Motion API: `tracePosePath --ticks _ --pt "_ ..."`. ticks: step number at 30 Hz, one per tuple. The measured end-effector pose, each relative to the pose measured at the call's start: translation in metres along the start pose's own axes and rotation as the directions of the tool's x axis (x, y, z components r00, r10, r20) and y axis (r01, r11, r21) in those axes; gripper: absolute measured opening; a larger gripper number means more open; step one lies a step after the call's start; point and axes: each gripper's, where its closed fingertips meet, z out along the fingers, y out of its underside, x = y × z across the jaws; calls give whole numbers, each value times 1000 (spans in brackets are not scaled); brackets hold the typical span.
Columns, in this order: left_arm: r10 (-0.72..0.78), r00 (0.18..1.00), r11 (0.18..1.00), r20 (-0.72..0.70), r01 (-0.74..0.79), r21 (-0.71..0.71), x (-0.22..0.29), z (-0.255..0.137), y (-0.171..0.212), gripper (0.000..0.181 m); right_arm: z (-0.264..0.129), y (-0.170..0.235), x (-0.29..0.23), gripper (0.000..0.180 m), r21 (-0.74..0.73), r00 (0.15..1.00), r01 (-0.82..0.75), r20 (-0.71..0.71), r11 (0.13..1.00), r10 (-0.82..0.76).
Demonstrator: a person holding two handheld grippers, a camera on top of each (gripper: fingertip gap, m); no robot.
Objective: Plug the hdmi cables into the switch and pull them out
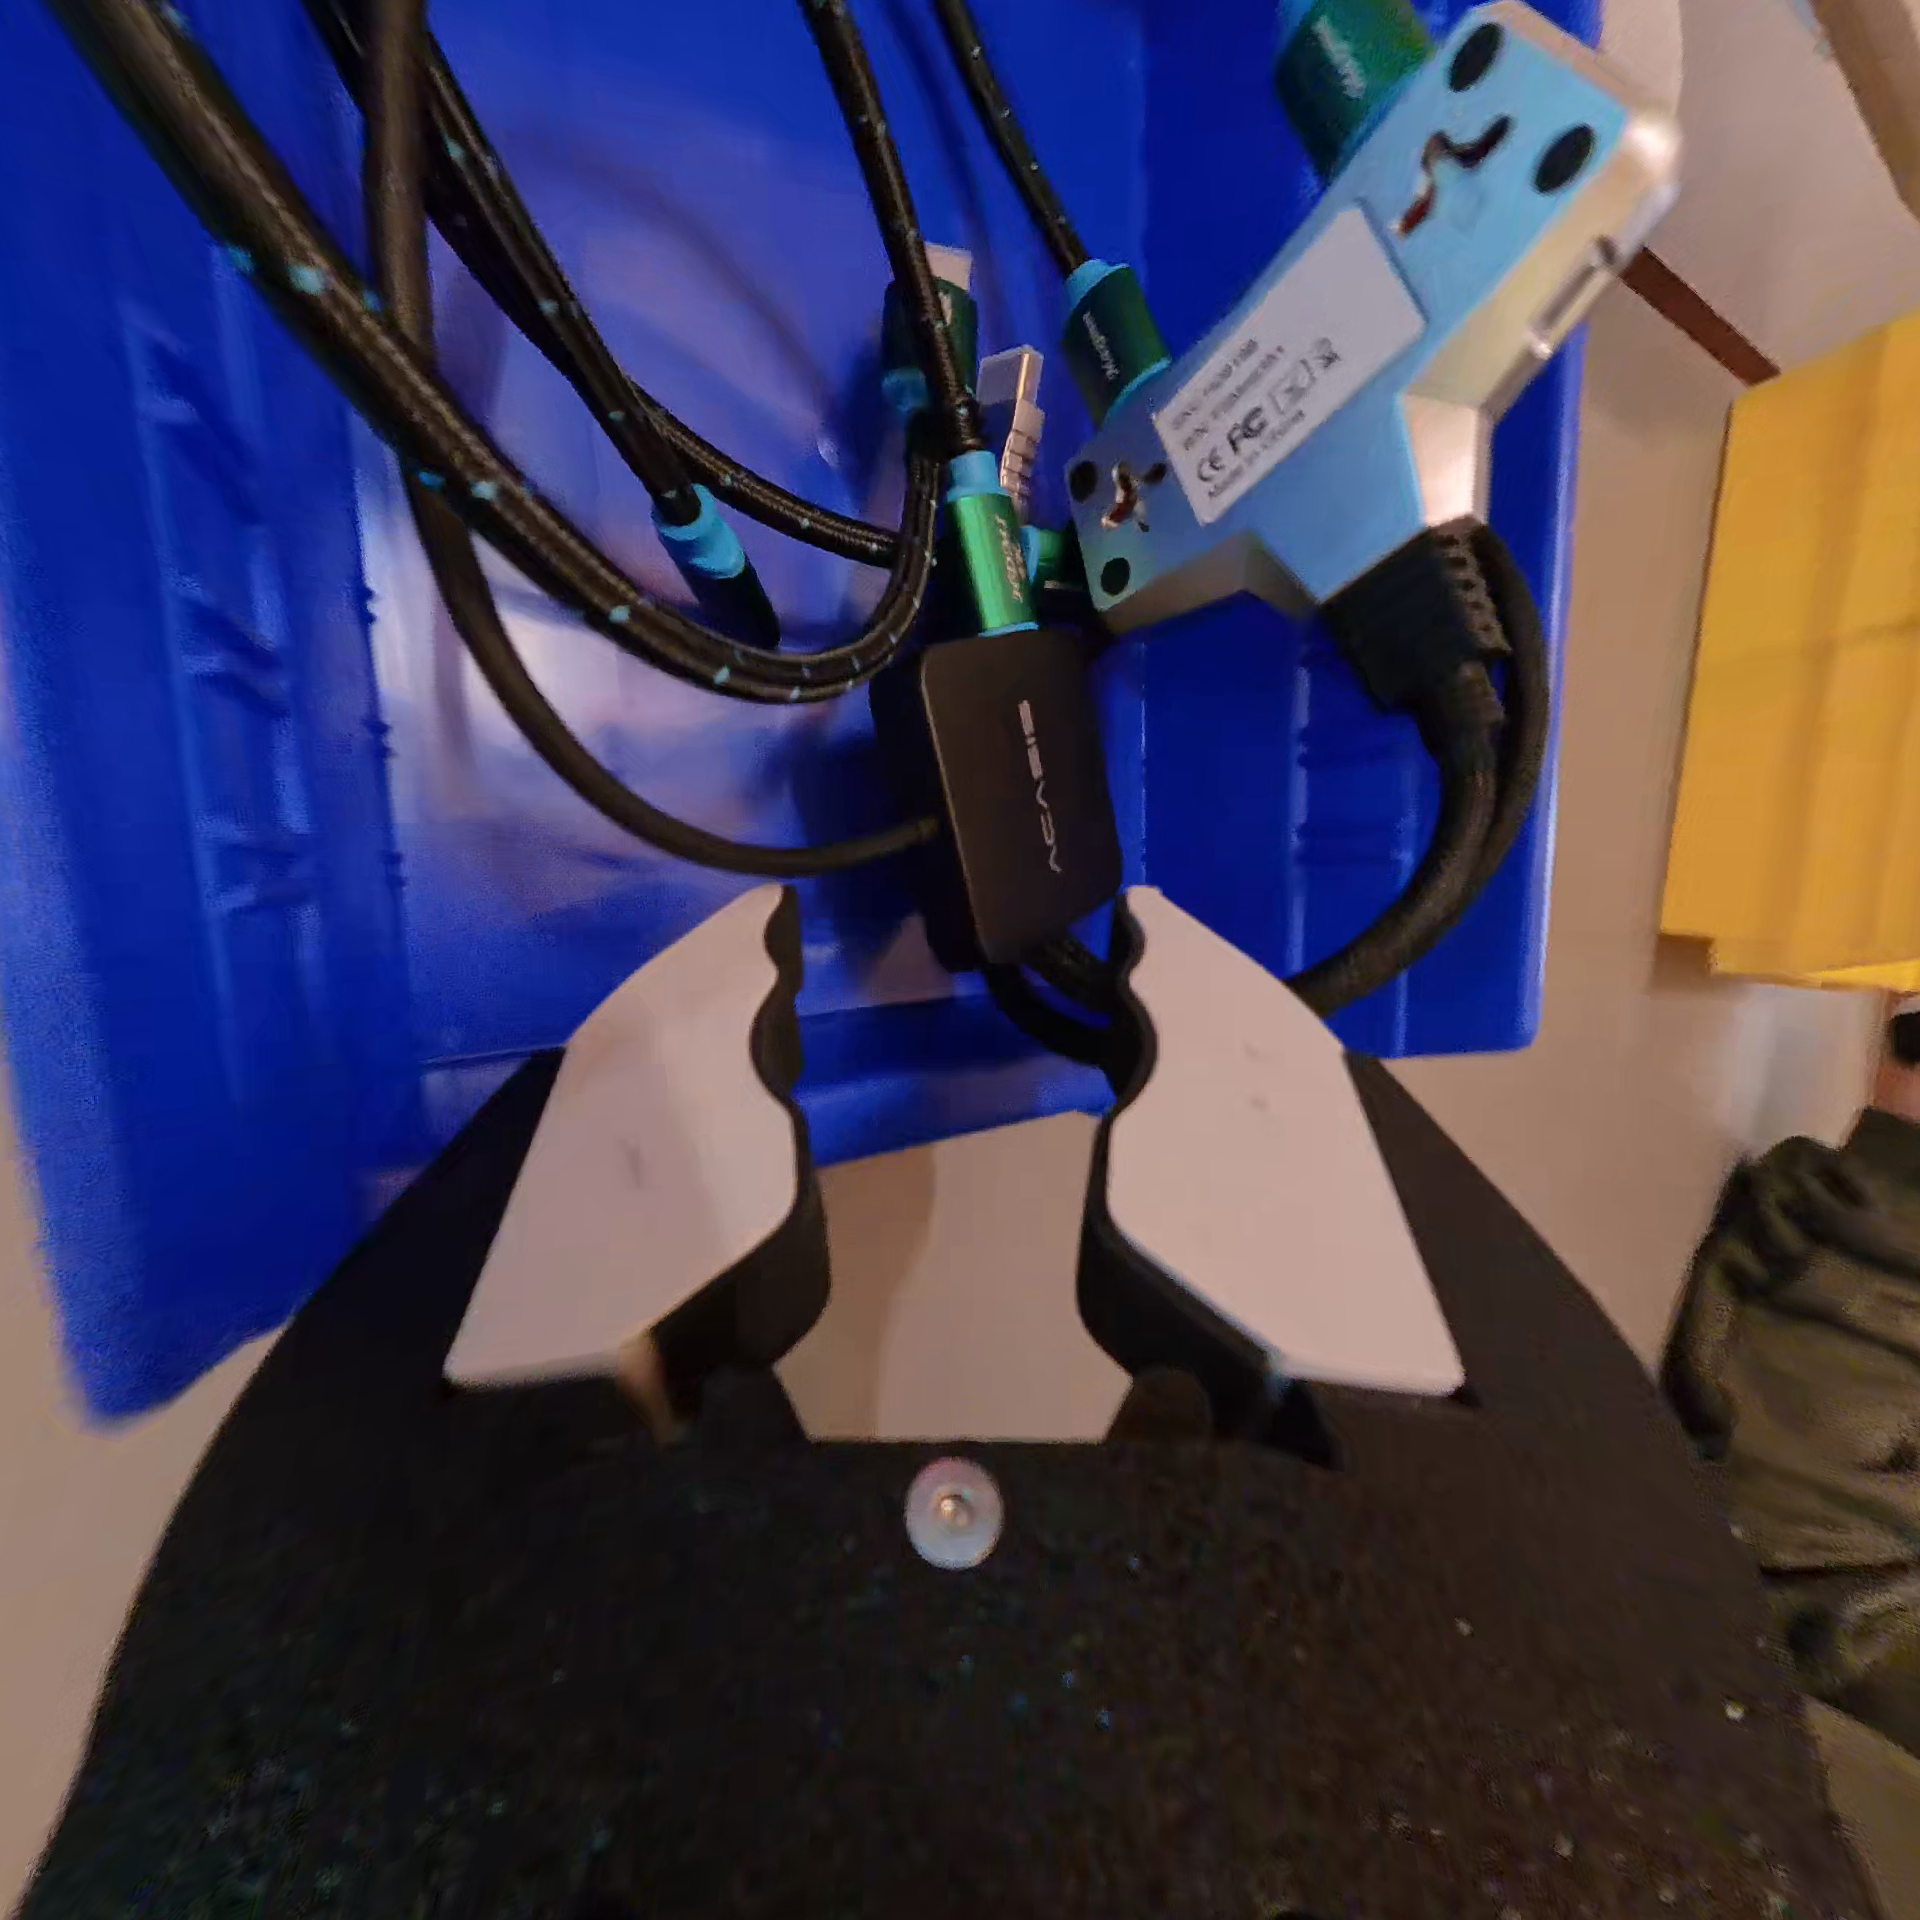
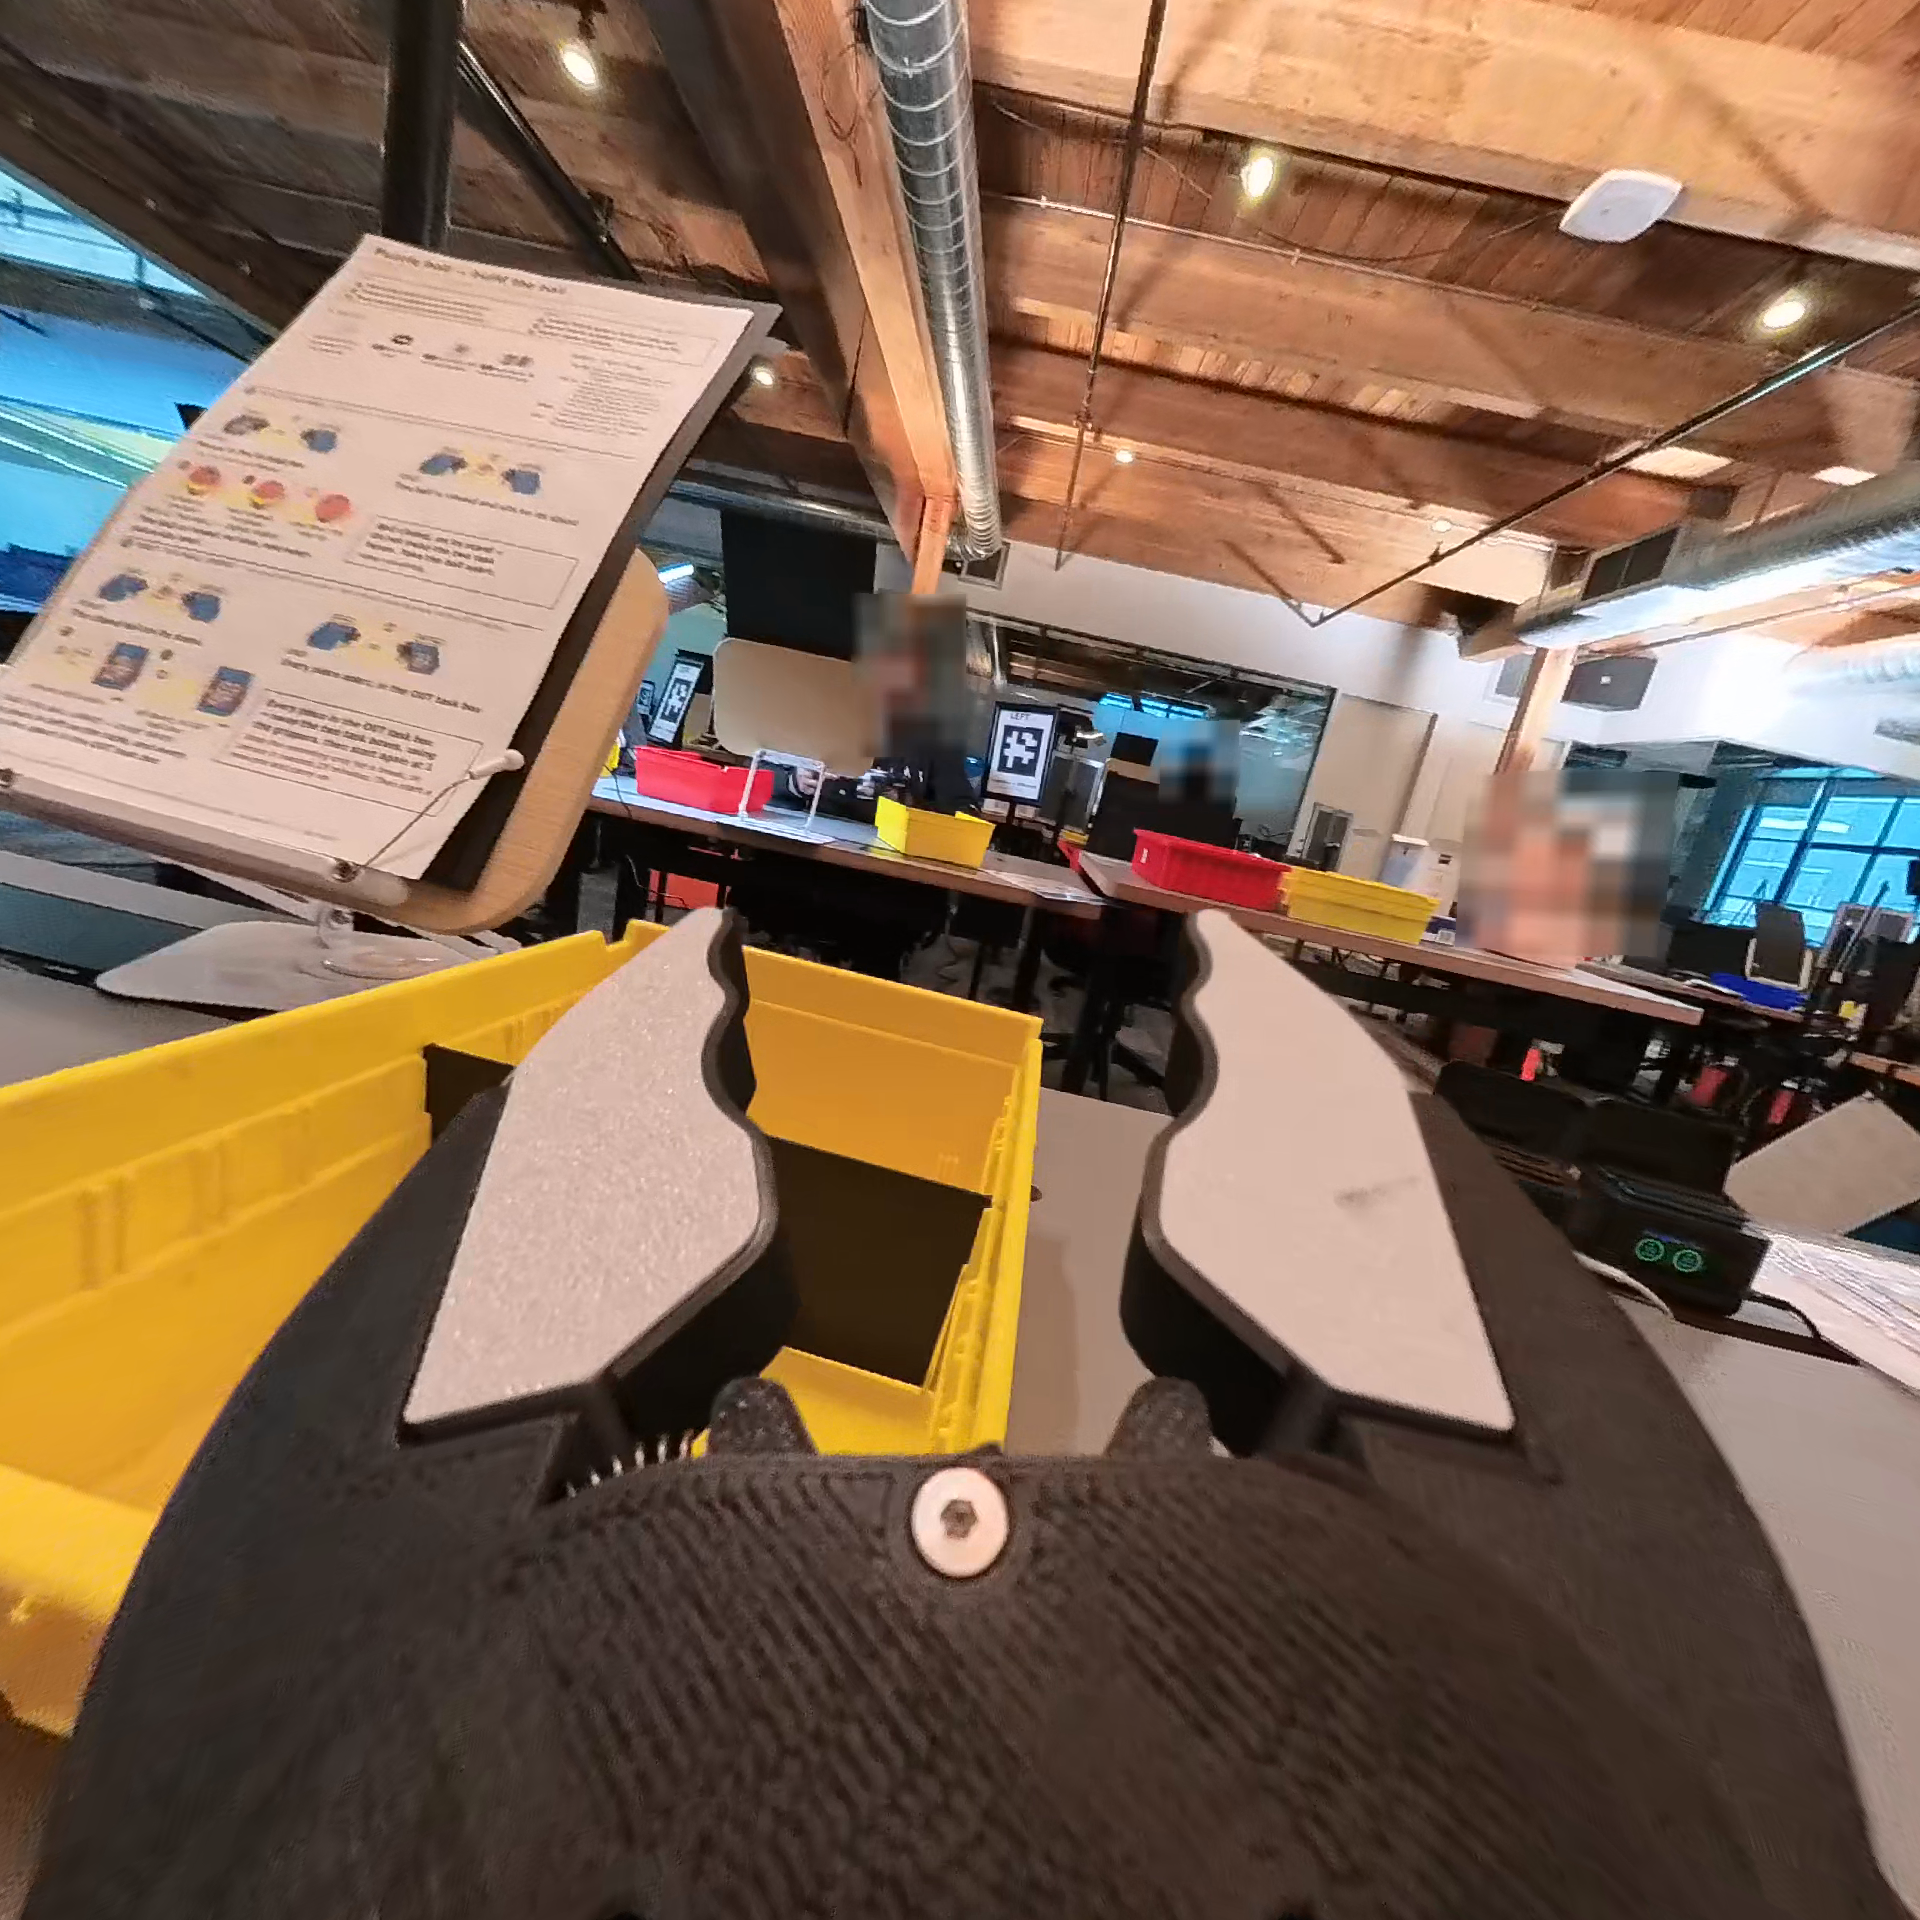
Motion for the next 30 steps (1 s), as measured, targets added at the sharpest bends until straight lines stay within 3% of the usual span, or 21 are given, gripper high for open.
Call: tracePosePath --ticks 1,2,7,10,11,13,17,21,27,30 --pt "-37 999 999 -28 36 -23 3 6 0 61 0 -1 0 77 2 1000 -1 -2 1000 1" --pt "-61 996 997 -61 59 -42 8 9 0 51 0 -1 0 75 2 1000 0 -7 1000 0" --pt "-64 997 995 -30 62 -74 10 16 -4 49 1 -2 -3 74 4 1000 -12 12 1000 12" --pt "-113 989 990 -100 103 -92 18 20 -6 49 1 -2 -3 71 8 999 -42 17 999 41" --pt "-139 982 987 -131 127 -97 21 21 -7 46 1 -2 -3 71 6 999 -47 23 999 47" --pt "-148 976 987 -158 137 -79 22 22 -8 22 1 -3 -4 69 9 998 -48 28 999 48" --pt "-38 988 999 -150 38 -4 23 16 -11 15 1 -2 -3 66 3 999 -40 27 999 40" --pt "107 988 982 -114 -87 170 34 -17 -31 14 0 -2 0 64 4 998 -54 20 999 54" --pt "227 969 881 96 -246 404 44 -98 -71 13 0 -6 -3 63 16 998 -46 34 999 46" --pt "305 952 840 19 -278 466 83 -130 -70 13 -1 -24 -20 64 74 993 -11 122 997 2"
